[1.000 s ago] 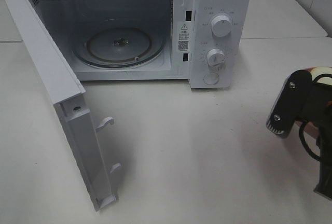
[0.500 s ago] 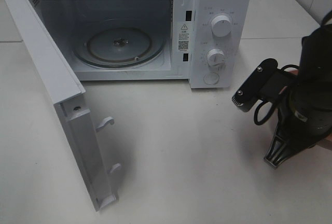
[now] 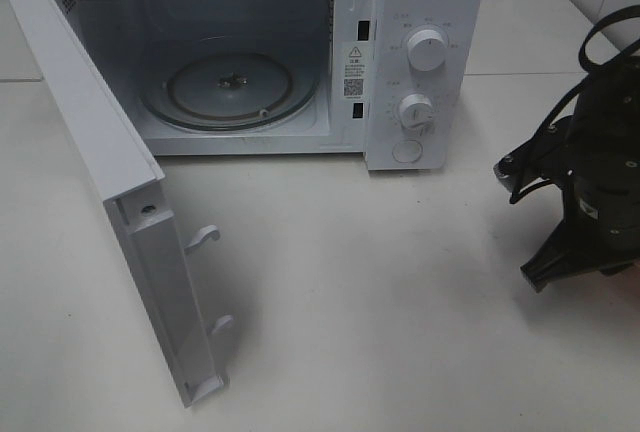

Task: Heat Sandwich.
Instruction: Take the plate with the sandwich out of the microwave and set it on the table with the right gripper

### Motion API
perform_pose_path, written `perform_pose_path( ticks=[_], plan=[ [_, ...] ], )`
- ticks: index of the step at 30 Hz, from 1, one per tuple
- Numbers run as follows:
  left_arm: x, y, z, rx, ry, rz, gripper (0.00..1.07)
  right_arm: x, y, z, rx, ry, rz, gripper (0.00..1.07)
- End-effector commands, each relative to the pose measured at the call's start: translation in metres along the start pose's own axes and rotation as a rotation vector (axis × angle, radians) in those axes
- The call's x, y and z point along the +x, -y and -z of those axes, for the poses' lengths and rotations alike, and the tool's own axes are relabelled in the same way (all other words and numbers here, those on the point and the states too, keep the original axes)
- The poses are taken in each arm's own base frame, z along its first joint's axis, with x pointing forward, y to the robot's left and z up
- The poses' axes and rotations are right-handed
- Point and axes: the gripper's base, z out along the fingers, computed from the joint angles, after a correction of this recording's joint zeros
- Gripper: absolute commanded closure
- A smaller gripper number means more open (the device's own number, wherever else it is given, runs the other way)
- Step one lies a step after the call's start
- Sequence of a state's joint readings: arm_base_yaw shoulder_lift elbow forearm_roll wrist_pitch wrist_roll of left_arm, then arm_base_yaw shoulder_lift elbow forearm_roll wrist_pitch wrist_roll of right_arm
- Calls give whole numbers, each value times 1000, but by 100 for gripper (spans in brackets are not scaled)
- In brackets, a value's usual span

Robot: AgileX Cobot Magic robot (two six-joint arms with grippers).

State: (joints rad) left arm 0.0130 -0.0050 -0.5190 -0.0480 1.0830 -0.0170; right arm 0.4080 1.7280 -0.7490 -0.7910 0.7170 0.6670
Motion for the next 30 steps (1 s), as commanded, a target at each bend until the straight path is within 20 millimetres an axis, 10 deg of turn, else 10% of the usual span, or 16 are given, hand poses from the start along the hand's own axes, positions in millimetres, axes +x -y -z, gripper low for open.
perform_pose_path(
  ticks=[1, 20, 30],
  plan=[
    [0, 0, 0, 1, 15, 5, 7, -4, 8, -12, 16, 6, -49, 105],
    [0, 0, 0, 1, 15, 5, 7, -6, 4, -38, -22, -15, -98, 97],
    [0, 0, 0, 1, 15, 5, 7, -14, 15, -23, -2, -25, -150, 70]
  ],
)
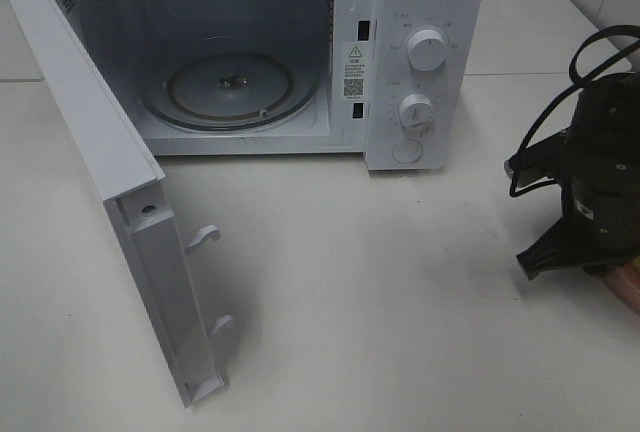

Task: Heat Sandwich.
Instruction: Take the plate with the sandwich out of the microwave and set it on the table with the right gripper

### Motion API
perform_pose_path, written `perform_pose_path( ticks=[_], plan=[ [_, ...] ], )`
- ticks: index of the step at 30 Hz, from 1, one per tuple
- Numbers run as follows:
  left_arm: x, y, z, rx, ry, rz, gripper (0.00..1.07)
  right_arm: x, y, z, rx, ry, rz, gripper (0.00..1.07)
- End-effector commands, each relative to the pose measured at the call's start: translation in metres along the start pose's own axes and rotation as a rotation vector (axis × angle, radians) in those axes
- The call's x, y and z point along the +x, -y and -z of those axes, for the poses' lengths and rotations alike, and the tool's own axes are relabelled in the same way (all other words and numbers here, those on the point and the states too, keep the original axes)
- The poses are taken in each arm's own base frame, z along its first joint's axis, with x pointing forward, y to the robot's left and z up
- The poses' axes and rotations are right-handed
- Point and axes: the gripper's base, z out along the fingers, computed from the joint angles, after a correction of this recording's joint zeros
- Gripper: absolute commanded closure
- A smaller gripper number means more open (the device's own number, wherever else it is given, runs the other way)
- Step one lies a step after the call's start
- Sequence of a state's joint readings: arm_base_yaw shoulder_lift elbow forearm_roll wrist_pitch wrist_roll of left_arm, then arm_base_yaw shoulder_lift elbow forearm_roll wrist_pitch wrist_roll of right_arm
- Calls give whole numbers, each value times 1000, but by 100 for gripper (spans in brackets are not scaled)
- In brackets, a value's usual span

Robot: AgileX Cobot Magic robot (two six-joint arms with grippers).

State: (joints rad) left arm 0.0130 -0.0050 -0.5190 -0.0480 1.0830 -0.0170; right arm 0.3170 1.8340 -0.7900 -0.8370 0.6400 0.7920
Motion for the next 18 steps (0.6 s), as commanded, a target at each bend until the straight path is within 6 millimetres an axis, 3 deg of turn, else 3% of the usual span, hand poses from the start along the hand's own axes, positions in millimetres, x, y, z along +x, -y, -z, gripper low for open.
perform_pose_path(
  ticks=[1, 8, 10, 13, 18],
  plan=[
    [0, 0, 0, 1, 15, 5, 7, -2, 8, 13, 1, 4, -14, 67],
    [0, 0, 0, 1, 15, 5, 7, 3, 18, 47, -117, 59, 25, 43],
    [0, 0, 0, 1, 15, 5, 7, 4, 19, 51, -134, 66, 19, 41],
    [0, 0, 0, 1, 15, 5, 7, 10, 25, 74, -214, 116, 9, 32],
    [0, 0, 0, 1, 15, 5, 7, 19, 31, 96, -291, 152, -26, 28]
  ],
)
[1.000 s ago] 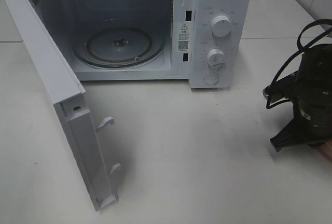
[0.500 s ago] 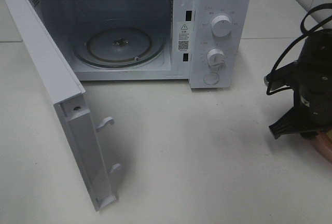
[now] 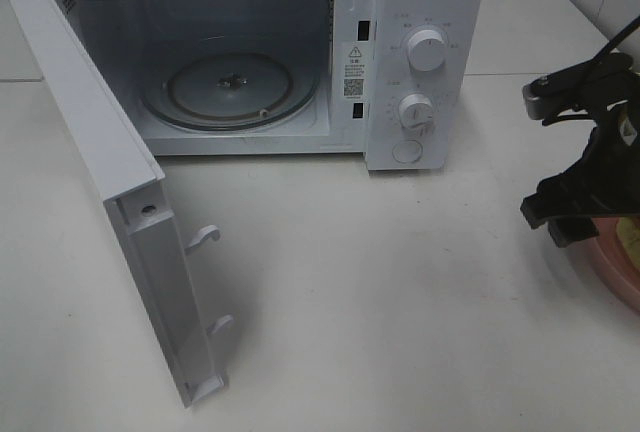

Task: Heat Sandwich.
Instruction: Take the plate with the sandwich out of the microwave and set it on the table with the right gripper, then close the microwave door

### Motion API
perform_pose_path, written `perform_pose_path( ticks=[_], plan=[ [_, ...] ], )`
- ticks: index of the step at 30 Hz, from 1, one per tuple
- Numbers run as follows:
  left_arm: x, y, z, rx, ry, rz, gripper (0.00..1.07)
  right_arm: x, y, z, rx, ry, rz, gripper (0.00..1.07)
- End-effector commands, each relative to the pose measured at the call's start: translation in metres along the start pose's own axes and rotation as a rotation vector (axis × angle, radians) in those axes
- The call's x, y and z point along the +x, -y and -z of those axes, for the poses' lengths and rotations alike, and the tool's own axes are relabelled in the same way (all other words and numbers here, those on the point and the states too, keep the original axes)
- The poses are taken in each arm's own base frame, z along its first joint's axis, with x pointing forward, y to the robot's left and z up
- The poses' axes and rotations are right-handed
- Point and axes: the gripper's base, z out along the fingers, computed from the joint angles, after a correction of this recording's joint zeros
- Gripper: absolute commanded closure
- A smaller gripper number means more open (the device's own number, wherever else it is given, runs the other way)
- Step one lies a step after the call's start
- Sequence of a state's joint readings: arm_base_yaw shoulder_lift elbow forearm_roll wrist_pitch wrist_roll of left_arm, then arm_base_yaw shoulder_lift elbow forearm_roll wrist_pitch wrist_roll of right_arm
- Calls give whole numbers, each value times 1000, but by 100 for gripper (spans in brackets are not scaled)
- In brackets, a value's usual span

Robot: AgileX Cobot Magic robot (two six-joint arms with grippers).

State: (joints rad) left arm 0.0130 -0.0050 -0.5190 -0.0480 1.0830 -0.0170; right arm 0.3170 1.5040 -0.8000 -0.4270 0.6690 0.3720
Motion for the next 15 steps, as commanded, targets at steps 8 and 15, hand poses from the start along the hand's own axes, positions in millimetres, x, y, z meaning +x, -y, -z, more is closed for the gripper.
perform_pose_path(
  ticks=[8, 15],
  plan=[
    [0, 0, 0, 1, 15, 5, 7, 23, 8, 62, -137, 77, -60, 31],
    [0, 0, 0, 1, 15, 5, 7, 40, 12, 88, -188, 100, -79, 31]
  ],
)
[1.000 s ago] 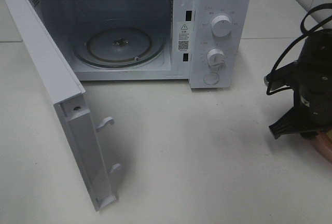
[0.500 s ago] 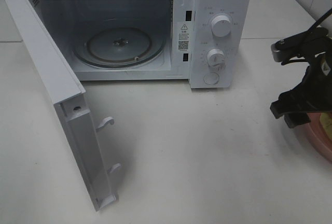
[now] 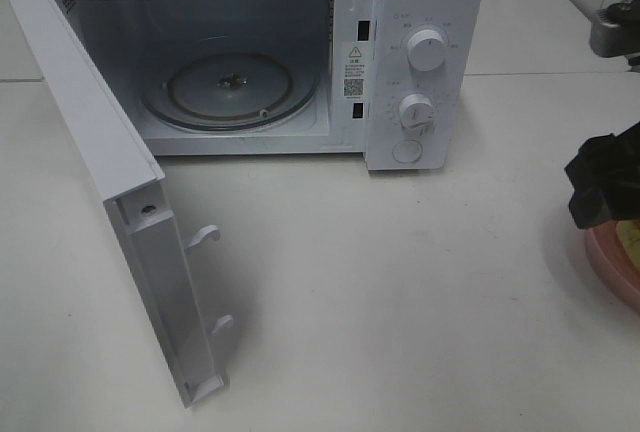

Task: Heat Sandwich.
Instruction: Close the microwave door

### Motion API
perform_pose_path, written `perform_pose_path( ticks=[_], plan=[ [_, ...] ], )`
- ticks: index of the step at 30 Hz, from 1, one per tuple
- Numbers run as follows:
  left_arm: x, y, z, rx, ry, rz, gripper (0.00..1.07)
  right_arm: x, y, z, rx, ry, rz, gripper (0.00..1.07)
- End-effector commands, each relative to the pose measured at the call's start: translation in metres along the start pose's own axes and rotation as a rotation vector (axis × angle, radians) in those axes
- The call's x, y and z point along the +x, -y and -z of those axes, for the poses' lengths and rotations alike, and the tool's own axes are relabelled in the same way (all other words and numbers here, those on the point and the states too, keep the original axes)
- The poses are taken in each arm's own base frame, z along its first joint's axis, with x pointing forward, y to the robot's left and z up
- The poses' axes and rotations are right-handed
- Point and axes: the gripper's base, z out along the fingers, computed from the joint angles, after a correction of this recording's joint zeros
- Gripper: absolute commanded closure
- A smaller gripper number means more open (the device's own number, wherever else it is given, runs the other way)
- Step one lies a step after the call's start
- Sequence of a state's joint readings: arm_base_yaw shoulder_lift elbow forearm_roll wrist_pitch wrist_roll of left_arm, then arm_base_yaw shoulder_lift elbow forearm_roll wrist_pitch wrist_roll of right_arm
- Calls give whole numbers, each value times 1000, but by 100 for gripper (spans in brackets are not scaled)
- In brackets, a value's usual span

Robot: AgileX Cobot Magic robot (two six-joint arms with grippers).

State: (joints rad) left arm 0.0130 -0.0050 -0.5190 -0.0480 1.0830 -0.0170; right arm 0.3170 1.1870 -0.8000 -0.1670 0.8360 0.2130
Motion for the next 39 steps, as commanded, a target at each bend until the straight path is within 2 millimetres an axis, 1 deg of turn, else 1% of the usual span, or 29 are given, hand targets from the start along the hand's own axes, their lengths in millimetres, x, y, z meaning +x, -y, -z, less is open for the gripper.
perform_pose_path(
  ticks=[1, 2, 4, 5, 7, 10, 12, 15, 16, 17, 18, 20, 21, 22, 24, 25, 26, 28, 29, 30, 31, 33, 34, 35, 36, 37, 39],
  plan=[
    [0, 0, 0, 1, 15, 5, 7, 8, 1, 16, -27, 9, 1, 31],
    [0, 0, 0, 1, 15, 5, 7, 8, 1, 16, -27, 9, 1, 31],
    [0, 0, 0, 1, 15, 5, 7, 13, 2, 24, -34, 18, 1, 31],
    [0, 0, 0, 1, 15, 5, 7, 18, 3, 32, -40, 29, -2, 31],
    [0, 0, 0, 1, 15, 5, 7, 21, 4, 36, -41, 37, -4, 31],
    [0, 0, 0, 1, 15, 5, 7, 31, 7, 49, -40, 56, -11, 31],
    [0, 0, 0, 1, 15, 5, 7, 33, 8, 52, -40, 60, -11, 31],
    [0, 0, 0, 1, 15, 5, 7, 48, 11, 63, -40, 87, -8, 31],
    [0, 0, 0, 1, 15, 5, 7, 48, 11, 63, -40, 87, -8, 31],
    [0, 0, 0, 1, 15, 5, 7, 52, 12, 65, -42, 97, -7, 31],
    [0, 0, 0, 1, 15, 5, 7, 63, 14, 69, -46, 129, -3, 31],
    [0, 0, 0, 1, 15, 5, 7, 77, 16, 74, -50, 170, -1, 31],
    [0, 0, 0, 1, 15, 5, 7, 77, 16, 74, -50, 170, -1, 31],
    [0, 0, 0, 1, 15, 5, 7, 90, 18, 79, -54, 217, -7, 31],
    [0, 0, 0, 1, 15, 5, 7, 105, 21, 83, -54, 274, -26, 31],
    [0, 0, 0, 1, 15, 5, 7, 105, 21, 83, -54, 274, -26, 31],
    [0, 0, 0, 1, 15, 5, 7, 119, 25, 86, -45, 326, -55, 31],
    [0, 0, 0, 1, 15, 5, 7, 133, 28, 89, -33, 385, -90, 31],
    [0, 0, 0, 1, 15, 5, 7, 138, 29, 89, -28, 403, -102, 31],
    [0, 0, 0, 1, 15, 5, 7, 138, 29, 89, -28, 403, -102, 31],
    [0, 0, 0, 1, 15, 5, 7, 151, 29, 90, -25, 451, -123, 31],
    [0, 0, 0, 1, 15, 5, 7, 162, 30, 87, -17, 489, -143, 31],
    [0, 0, 0, 1, 15, 5, 7, 166, 30, 85, -13, 499, -150, 31],
    [0, 0, 0, 1, 15, 5, 7, 166, 30, 85, -13, 499, -150, 31],
    [0, 0, 0, 1, 15, 5, 7, 174, 29, 80, -4, 523, -168, 31],
    [0, 0, 0, 1, 15, 5, 7, 177, 29, 78, 1, 552, -177, 31],
    [0, 0, 0, 1, 15, 5, 7, 182, 28, 79, 4, 603, -192, 31]
  ],
)
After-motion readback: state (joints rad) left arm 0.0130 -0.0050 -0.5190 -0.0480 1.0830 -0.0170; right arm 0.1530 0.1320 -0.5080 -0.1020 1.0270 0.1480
